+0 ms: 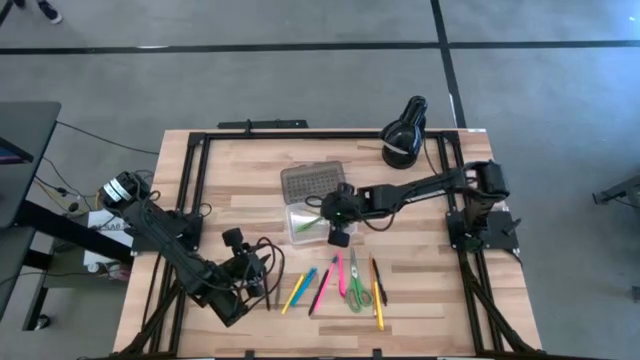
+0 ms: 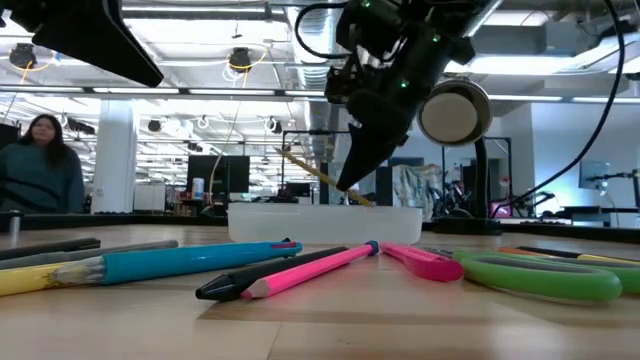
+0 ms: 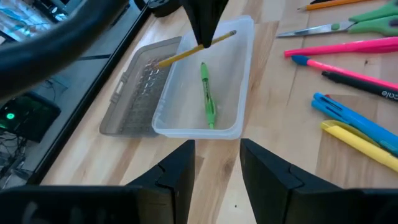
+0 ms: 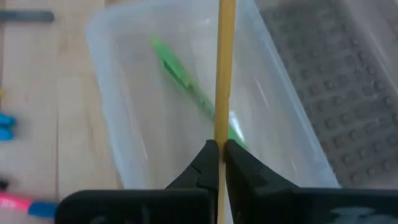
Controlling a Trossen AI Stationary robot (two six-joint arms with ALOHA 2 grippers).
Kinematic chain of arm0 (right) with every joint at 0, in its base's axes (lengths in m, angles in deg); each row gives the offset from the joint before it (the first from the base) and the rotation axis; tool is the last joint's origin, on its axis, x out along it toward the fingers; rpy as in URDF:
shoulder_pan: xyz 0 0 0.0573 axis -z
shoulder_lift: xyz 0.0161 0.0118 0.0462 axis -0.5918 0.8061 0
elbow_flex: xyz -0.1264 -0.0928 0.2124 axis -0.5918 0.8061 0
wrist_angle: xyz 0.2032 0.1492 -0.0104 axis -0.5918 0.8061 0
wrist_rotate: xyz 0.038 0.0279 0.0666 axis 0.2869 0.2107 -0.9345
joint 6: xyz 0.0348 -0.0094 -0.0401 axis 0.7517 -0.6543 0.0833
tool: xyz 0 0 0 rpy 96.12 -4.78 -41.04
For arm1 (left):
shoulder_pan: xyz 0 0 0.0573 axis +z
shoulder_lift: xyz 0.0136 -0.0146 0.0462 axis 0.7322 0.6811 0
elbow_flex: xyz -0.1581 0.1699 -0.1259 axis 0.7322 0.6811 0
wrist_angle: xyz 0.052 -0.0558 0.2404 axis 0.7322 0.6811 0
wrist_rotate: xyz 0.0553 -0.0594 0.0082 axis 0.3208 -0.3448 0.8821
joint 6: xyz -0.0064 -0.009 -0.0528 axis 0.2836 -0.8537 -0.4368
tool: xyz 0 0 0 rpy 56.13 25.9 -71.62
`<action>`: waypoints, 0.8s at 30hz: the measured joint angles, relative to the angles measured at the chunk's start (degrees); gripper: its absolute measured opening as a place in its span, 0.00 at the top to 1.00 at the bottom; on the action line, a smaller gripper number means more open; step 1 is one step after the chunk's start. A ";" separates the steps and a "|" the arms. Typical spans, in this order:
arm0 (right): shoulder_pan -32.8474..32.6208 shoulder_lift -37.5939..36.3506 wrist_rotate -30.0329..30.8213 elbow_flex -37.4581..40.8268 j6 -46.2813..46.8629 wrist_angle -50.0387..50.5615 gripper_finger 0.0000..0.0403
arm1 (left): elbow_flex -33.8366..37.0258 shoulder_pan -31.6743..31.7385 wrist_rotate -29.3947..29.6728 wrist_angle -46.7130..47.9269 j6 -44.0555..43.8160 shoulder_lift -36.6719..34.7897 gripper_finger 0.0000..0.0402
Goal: Pick & place school supplies into a supply box
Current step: Put the yellow pencil into the transparent supply box, then put the left black pen into the transparent supply box
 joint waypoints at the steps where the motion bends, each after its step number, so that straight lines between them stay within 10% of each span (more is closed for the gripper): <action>1: 0.01 0.29 0.07 -0.45 -0.24 -0.09 1.00 | -0.01 0.00 -0.01 -0.07 -0.01 0.00 0.69; 24: 0.12 -1.59 -0.71 -1.41 -3.28 3.06 0.65 | -0.01 0.02 -3.40 -0.85 -0.62 0.00 0.69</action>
